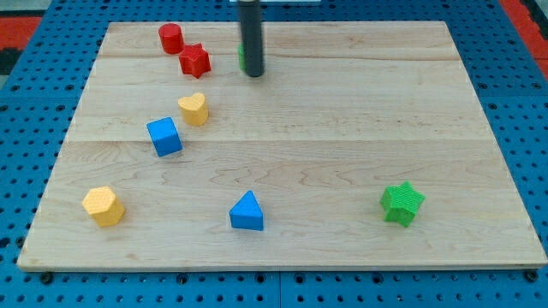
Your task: Place the green circle at the top center of the board
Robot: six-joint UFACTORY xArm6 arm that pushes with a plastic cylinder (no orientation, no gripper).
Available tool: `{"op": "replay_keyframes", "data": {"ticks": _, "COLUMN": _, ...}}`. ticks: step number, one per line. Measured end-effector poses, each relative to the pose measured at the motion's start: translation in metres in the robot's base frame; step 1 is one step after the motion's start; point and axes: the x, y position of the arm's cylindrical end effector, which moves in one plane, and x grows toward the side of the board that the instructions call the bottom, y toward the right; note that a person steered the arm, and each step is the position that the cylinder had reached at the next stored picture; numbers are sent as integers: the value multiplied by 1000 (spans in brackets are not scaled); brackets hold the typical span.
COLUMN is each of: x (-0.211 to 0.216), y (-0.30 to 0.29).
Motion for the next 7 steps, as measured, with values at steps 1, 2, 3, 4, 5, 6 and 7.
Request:
{"op": "replay_keyframes", "data": {"ticks": 1, "x": 11, "y": 12}}
{"op": "replay_keyframes", "data": {"ticks": 2, "x": 21, "y": 11}}
{"op": "replay_keyframes", "data": {"ticks": 3, "x": 27, "y": 11}}
{"op": "replay_keyframes", "data": {"ticks": 4, "x": 13, "y": 10}}
{"op": "replay_keyframes", "data": {"ticks": 5, "x": -38, "y": -6}}
{"op": "replay_keyframes", "data": {"ticks": 6, "x": 10, "y": 2}}
{"op": "replay_keyframes", "data": {"ticks": 7, "x": 42, "y": -56}}
